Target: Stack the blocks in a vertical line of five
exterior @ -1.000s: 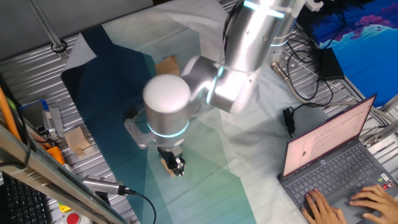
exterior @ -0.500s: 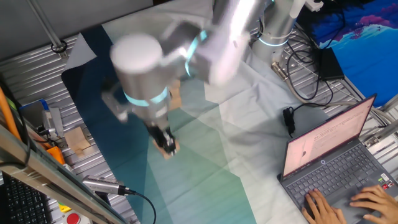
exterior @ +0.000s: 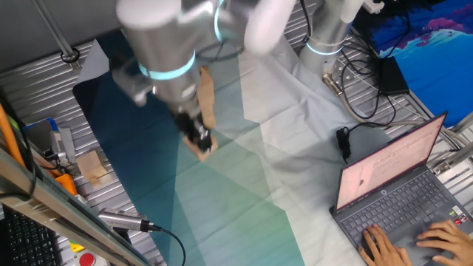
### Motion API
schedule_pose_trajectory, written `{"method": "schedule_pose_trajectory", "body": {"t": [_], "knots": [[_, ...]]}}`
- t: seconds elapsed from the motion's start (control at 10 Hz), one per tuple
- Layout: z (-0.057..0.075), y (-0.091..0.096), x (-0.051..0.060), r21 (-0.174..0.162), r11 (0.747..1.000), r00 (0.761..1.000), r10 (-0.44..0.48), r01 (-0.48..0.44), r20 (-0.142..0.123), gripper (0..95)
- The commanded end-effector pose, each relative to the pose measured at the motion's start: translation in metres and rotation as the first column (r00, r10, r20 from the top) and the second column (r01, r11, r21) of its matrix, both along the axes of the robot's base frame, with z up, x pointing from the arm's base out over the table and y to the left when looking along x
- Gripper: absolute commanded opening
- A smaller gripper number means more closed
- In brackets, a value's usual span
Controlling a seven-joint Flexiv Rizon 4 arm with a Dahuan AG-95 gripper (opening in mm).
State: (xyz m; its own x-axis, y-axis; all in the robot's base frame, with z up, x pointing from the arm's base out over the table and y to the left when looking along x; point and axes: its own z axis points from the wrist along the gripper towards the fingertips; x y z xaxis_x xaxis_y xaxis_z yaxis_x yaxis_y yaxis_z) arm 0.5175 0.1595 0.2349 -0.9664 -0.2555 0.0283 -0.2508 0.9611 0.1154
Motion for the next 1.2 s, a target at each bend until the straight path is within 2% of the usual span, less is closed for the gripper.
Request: {"method": "schedule_pose_trajectory", "body": {"t": [0.1, 0.4, 0.6, 1.1, 1.2], "knots": [[0.019, -0.022, -0.02, -0.002, 1.0, 1.0, 0.015, -0.015, -0.003, 0.0], [0.038, -0.043, -0.039, -0.034, 0.999, 0.999, 0.033, -0.033, -0.007, 0.0], [0.039, -0.042, -0.046, -0.066, 0.997, 0.999, 0.042, -0.042, -0.007, 0.0], [0.04, -0.042, -0.047, -0.06, 0.996, 0.998, 0.063, -0.063, -0.003, 0.0], [0.04, -0.042, -0.047, -0.038, 0.994, 0.995, 0.104, -0.103, 0.006, 0.0]]}}
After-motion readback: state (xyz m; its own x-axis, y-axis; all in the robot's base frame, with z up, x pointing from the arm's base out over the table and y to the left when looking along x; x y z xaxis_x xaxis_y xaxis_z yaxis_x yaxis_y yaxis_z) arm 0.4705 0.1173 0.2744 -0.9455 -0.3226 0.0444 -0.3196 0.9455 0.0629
